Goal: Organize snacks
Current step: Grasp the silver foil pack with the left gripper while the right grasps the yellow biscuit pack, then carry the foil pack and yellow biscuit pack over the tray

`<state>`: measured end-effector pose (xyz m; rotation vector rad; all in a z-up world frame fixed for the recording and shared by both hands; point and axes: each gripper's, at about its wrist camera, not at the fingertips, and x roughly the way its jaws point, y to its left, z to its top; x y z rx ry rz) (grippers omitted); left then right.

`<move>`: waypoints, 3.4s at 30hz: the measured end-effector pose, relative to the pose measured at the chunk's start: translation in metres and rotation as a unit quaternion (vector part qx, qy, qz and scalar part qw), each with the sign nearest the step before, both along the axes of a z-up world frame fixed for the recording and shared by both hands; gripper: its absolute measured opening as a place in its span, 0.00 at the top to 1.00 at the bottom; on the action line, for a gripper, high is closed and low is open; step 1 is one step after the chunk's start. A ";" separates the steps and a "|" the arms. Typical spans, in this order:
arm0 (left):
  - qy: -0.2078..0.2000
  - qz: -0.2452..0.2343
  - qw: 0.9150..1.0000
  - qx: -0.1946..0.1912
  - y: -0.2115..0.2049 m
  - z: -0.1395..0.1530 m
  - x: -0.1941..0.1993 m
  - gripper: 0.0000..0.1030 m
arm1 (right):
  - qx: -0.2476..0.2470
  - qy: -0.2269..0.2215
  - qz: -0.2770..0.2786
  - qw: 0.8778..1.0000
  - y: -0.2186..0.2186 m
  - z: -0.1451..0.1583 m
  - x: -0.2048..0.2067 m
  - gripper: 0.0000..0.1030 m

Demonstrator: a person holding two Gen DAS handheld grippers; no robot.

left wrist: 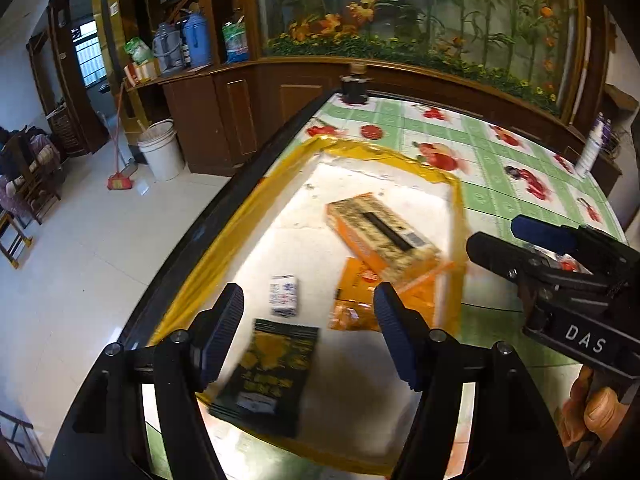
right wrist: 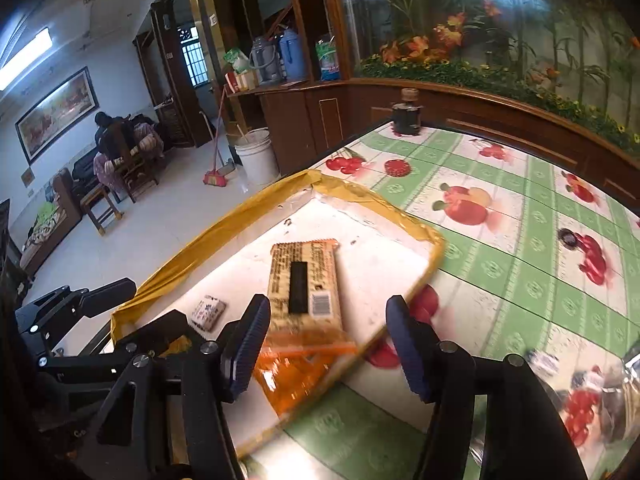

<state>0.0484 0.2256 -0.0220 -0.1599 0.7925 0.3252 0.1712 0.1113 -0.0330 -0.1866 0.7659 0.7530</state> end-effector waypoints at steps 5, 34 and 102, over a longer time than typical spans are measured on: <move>-0.003 -0.040 0.999 0.006 -0.036 0.004 0.002 0.26 | 0.003 -0.001 -0.042 0.999 -0.059 0.000 -0.013 0.34; 0.040 -0.191 0.981 -0.022 -0.189 -0.009 0.084 0.26 | 0.011 0.014 -0.242 0.970 -0.302 -0.025 -0.071 0.17; 0.062 -0.124 0.990 -0.002 -0.128 -0.045 0.021 0.19 | -0.003 0.005 -0.150 0.989 -0.193 -0.008 -0.084 0.31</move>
